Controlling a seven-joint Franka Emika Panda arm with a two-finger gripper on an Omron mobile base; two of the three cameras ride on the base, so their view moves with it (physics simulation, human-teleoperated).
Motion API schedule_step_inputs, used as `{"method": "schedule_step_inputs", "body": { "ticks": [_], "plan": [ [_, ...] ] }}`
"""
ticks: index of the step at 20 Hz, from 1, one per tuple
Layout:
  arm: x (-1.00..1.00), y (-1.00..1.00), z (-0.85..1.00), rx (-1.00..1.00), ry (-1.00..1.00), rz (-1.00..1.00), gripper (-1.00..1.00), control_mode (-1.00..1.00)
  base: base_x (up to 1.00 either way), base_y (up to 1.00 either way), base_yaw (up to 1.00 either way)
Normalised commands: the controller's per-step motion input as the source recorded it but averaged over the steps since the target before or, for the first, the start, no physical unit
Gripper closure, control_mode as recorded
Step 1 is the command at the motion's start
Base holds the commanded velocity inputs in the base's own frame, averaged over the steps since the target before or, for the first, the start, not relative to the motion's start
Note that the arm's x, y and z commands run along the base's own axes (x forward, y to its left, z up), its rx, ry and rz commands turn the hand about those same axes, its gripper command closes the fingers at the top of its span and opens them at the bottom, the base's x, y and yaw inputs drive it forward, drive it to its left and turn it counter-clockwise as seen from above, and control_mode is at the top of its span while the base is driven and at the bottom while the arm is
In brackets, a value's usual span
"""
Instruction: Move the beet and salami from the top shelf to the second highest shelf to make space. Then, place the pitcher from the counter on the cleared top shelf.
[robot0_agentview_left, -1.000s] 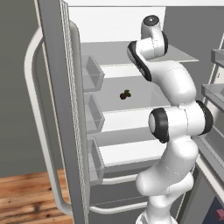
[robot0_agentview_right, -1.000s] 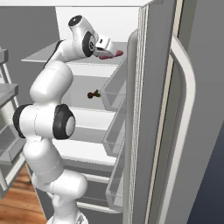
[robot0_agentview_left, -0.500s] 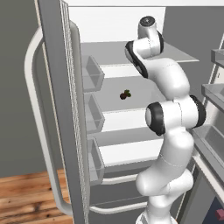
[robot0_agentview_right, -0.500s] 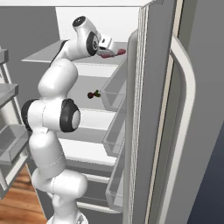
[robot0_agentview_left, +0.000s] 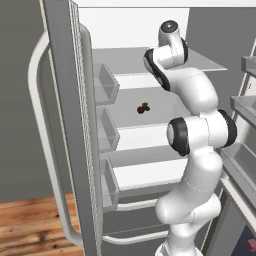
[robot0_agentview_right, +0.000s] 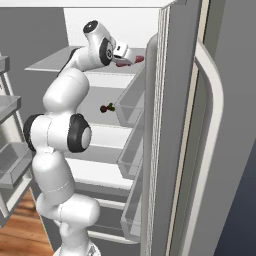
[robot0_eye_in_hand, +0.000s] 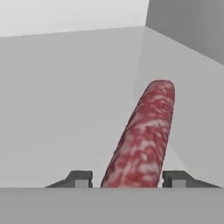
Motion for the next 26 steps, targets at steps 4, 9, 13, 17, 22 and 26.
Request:
{"method": "schedule_step_inputs", "body": {
  "ticks": [4,9,13,17,22,26],
  "plan": [
    [-0.34,-0.09,-0.13,0.0,-0.19,-0.01,1.0,-1.0,0.0,0.0,0.0],
    [-0.74,0.0,0.1,0.0,-0.16,0.0,1.0,-1.0,0.0,0.0,0.0],
    [-1.0,0.11,0.36,-0.01,-0.03,0.0,1.0,-1.0,0.0,0.0,0.0],
    [-1.0,0.08,0.3,-0.01,0.0,0.0,1.0,-1.0,0.0,0.0,0.0],
    [-1.0,0.08,0.07,0.0,0.0,0.0,1.0,-1.0,0.0,0.0,0.0],
    [-1.0,0.12,-0.13,0.0,-0.05,0.0,1.0,-1.0,0.0,0.0,0.0]
  ]
}}
